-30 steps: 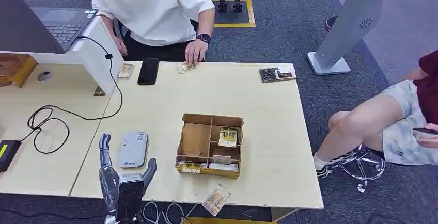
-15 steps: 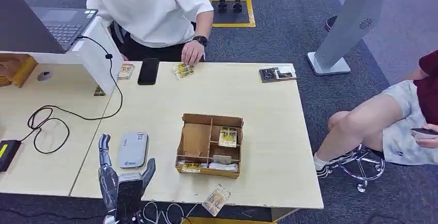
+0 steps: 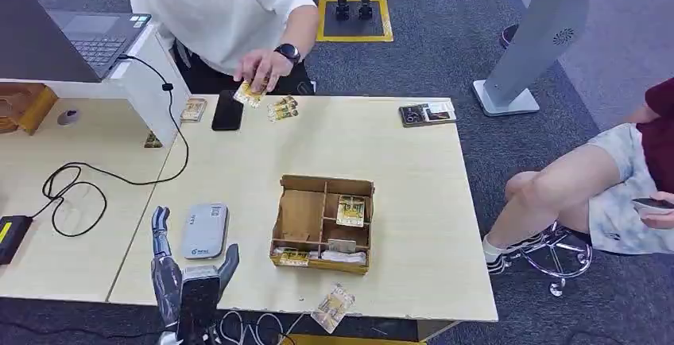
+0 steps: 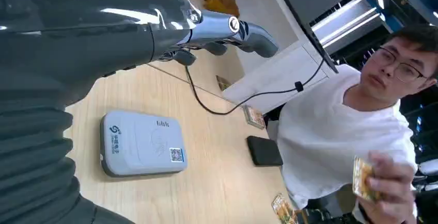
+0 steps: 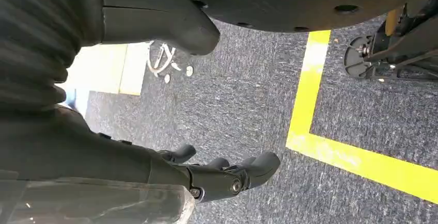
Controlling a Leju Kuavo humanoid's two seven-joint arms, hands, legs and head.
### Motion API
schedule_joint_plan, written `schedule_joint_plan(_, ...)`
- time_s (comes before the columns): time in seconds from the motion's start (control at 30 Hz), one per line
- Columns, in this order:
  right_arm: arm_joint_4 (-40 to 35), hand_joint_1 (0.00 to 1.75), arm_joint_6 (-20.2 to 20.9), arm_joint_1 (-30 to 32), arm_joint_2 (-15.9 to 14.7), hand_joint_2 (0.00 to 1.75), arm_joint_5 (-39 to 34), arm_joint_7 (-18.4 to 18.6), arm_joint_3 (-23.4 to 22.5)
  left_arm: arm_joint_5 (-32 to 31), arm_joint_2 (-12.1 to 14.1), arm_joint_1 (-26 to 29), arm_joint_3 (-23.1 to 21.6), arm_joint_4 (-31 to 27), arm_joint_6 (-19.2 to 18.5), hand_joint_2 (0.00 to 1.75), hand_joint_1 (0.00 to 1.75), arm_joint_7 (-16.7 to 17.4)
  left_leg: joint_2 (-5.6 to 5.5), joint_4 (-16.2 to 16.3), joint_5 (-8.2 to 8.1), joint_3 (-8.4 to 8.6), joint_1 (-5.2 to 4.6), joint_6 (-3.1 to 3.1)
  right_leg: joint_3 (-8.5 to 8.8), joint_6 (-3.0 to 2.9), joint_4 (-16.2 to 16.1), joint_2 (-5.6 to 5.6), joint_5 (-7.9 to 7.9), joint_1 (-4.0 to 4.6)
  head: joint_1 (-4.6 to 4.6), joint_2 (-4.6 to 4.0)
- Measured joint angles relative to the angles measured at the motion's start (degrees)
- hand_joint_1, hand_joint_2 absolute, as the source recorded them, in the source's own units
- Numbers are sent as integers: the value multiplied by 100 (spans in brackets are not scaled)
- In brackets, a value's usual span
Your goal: Pass the card to the sensor for recognition and then transmit it.
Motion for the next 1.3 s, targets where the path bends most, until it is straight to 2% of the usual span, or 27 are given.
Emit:
schedule_joint_plan(0.23, 0, 0, -15, 0, 0, 175, -7, -2, 0, -7, 7, -2, -2, 0, 0, 175, 0, 35, 0, 0, 0, 0, 0, 0, 0, 0, 0, 0, 0, 0, 0, 0)
schedule_joint_plan(0.33, 0, 0, 4, 0, -2, 175, 72, 0, 15, -182, -31, -99, 0, 2, 0, 175, 0, -276, -2, 1, 1, -1, 0, 1, -1, 0, 0, -3, 0, 0, 0, 0)
schedule_joint_plan(0.4, 0, 0, 11, -5, -4, 175, 157, 0, 52, -576, -100, -306, 26, 9, 0, 175, 0, -439, -4, 1, 2, -1, 0, 1, 2, 0, 0, -6, 1, 0, 2, 0)
schedule_joint_plan(0.5, 4, 0, 39, -15, -18, 175, 183, -11, 124, -1190, -105, -669, 111, 57, 0, 175, 0, -505, 0, 1, 3, 5, 0, 1, 4, -1, 0, -3, 4, 0, 0, 0)
schedule_joint_plan(0.67, 35, 0, 103, -30, -50, 175, 184, 20, 319, -2250, -160, -1130, 455, 103, 0, 175, 0, -796, 0, 2, 9, 7, 0, -2, 4, -1, 1, -1, 6, 0, 2, 0)
schedule_joint_plan(0.8, 68, 0, 122, -33, -96, 175, 184, 70, 485, -3094, -192, -1492, 879, 68, 0, 175, 0, -750, 0, 1, 9, 6, 1, -2, 4, -1, 2, -1, 5, 1, -2, 0)
schedule_joint_plan(0.93, 107, 0, 142, -36, -144, 175, 184, 70, 621, -3652, -236, -1771, 1236, -4, 2, 175, 0, -739, -1, 1, 9, 6, 0, -2, 4, -1, 2, -1, 5, 1, 0, 0)
schedule_joint_plan(1.3, 164, 0, 159, -46, -195, 175, 181, 66, 758, -4572, -247, -1902, 1346, -37, 0, 175, 0, -350, 0, 2, 9, 6, 0, -2, 3, -1, 1, 0, 5, 0, 0, 0)
